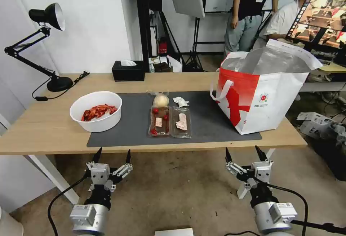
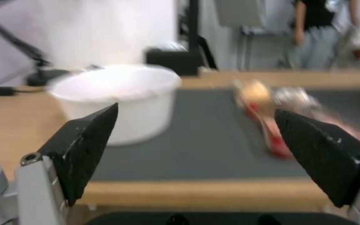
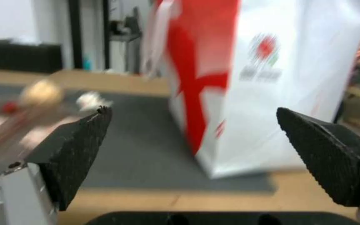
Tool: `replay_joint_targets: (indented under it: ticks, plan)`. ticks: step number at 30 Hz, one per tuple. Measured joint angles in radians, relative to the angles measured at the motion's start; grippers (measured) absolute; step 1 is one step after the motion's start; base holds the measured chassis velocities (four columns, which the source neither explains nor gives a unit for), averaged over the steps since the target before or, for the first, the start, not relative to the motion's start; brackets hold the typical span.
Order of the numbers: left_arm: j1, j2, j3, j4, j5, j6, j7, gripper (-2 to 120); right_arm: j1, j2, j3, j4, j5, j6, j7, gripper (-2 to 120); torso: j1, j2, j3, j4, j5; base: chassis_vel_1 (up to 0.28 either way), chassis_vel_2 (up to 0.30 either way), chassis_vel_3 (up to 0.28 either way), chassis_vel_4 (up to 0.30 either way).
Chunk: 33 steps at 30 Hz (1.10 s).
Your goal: Pick up the trash from the table and place it into the takeout bag.
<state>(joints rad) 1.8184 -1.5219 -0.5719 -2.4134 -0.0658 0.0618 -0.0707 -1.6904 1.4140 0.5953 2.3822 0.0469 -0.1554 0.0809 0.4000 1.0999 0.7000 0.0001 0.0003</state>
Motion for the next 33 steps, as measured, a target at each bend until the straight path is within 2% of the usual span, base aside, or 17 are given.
replay_joint_targets:
  ticks: [3,9,11,13,15,17,19,21,24,25,27,29,30,32,33]
  plan:
    - [0.021,-0.020,-0.024,-0.084,-0.074,0.065,-0.075,100,0.036,-0.031,0.014,0.025,0.019,-0.067,0.030,100,0.000,0.000,0.000,0.0003,0.0004,0.000,0.000,0.000,0.000]
    - [0.033,-0.019,-0.020,-0.093,-0.093,0.081,-0.089,100,0.036,-0.034,0.010,0.018,0.030,-0.076,0.026,100,0.000,0.000,0.000,-0.0001,-0.0003,0.000,0.000,0.000,0.000]
    - [0.033,-0.017,-0.007,-0.093,-0.089,0.041,-0.088,100,0.030,-0.035,0.005,0.000,0.083,-0.056,0.003,100,0.000,0.000,0.000,-0.0002,-0.0003,0.000,0.000,0.000,0.000]
    - [0.033,-0.017,-0.004,-0.093,-0.088,0.032,-0.087,100,0.029,-0.036,0.003,-0.003,0.092,-0.051,0.001,100,0.000,0.000,0.000,-0.0002,-0.0003,0.000,0.000,0.000,0.000]
    - [0.033,-0.013,0.010,-0.071,-0.076,-0.022,-0.080,100,0.030,-0.044,-0.022,-0.030,0.165,-0.024,-0.005,100,0.000,0.000,0.000,-0.0002,-0.0005,0.000,0.000,0.000,0.000]
    - [0.035,-0.012,0.013,-0.068,-0.074,-0.033,-0.079,100,0.035,-0.045,-0.036,-0.037,0.193,-0.021,0.003,100,0.000,0.000,0.000,-0.0003,-0.0004,0.000,0.000,0.000,0.000]
    - [0.045,-0.010,0.016,-0.069,-0.071,-0.044,-0.077,100,0.071,-0.045,-0.110,-0.064,0.297,-0.019,0.061,100,0.000,0.000,0.000,-0.0002,-0.0003,0.000,0.000,0.000,0.000]
    - [0.048,-0.008,0.015,-0.073,-0.070,-0.044,-0.076,100,0.089,-0.043,-0.140,-0.074,0.329,-0.020,0.083,100,0.000,0.000,0.000,-0.0002,-0.0003,0.000,0.000,0.000,0.000]
    - [0.061,-0.001,0.010,-0.082,-0.068,-0.045,-0.073,100,0.189,-0.029,-0.288,-0.117,0.469,-0.043,0.177,100,0.000,0.000,0.000,-0.0001,-0.0004,0.000,0.000,0.000,0.000]
    - [0.061,-0.001,0.010,-0.082,-0.068,-0.045,-0.073,100,0.189,-0.029,-0.288,-0.117,0.469,-0.043,0.177,100,0.000,0.000,0.000,-0.0001,-0.0004,0.000,0.000,0.000,0.000]
    - [0.070,-0.002,0.006,-0.085,-0.064,-0.044,-0.073,100,0.278,-0.015,-0.377,-0.151,0.574,-0.057,0.265,100,0.000,0.000,0.000,0.0001,-0.0005,0.000,0.000,0.000,0.000]
    - [0.073,-0.003,0.006,-0.087,-0.063,-0.044,-0.073,100,0.308,-0.008,-0.403,-0.162,0.614,-0.061,0.297,100,0.000,0.000,0.000,0.0001,-0.0005,0.000,0.000,0.000,0.000]
    - [0.079,-0.005,0.005,-0.087,-0.060,-0.043,-0.073,100,0.361,0.011,-0.447,-0.188,0.703,-0.067,0.362,100,0.000,0.000,0.000,0.0002,-0.0005,0.000,0.000,0.000,0.000]
    - [0.084,-0.007,0.005,-0.087,-0.054,-0.043,-0.072,100,0.407,0.037,-0.485,-0.215,0.800,-0.067,0.423,100,0.000,0.000,0.000,0.0000,-0.0006,0.000,0.000,0.000,0.000]
    - [0.084,-0.007,0.005,-0.087,-0.054,-0.043,-0.072,100,0.407,0.037,-0.485,-0.215,0.800,-0.067,0.423,100,0.000,0.000,0.000,0.0000,-0.0006,0.000,0.000,0.000,0.000]
